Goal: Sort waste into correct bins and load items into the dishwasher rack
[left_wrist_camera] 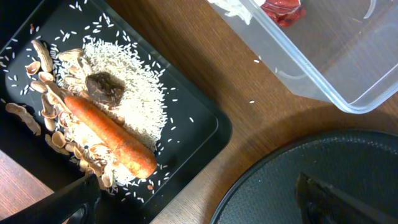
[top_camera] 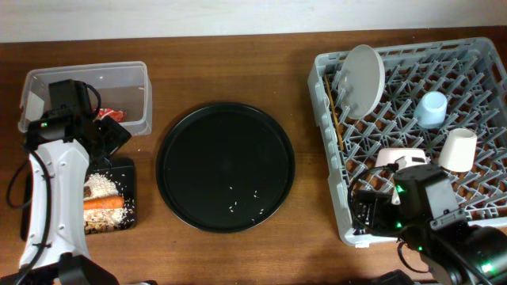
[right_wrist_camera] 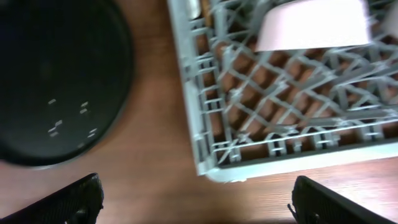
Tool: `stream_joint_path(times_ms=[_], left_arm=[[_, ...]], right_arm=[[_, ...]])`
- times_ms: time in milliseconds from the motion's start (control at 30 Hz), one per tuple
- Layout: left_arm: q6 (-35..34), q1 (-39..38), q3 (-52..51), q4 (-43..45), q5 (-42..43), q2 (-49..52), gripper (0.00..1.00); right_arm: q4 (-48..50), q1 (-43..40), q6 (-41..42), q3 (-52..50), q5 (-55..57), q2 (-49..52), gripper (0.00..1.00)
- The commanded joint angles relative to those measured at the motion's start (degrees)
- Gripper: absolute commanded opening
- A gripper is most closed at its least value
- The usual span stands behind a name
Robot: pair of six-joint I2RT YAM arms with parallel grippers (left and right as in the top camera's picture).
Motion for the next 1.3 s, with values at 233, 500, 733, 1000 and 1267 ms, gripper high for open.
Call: stream_joint_path(times_ms=[233,500,733,1000,1267], left_arm=[[-0.6,0.2,0.4,0.0,-0.2,0.1,0.99],[-0.6,0.2,0.4,0.0,-0.2,0.1,0.99],[-0.6,0.2,0.4,0.0,-0.2,0.1,0.99],[-0.6,0.2,0.4,0.0,-0.2,0.1,0.99],[-0.6,0.2,0.4,0.0,-0.2,0.1,0.99]], right_arm=[[0.3,-0.2,0.5,-0.4,-5.7,0.8,0.99],[-0.9,-0.2,0.5,-0.4,-6.1,1.8,0.99],[7.8,-1.8,-1.3,-5.2,-5.1,-1.5,0.99],[30.2,-8.6,-1.5,-30.6,-12.6,-21.7,0.99],[61.7,-13.6,-6.2,-52.1,-19.4,-41.7,0.99]])
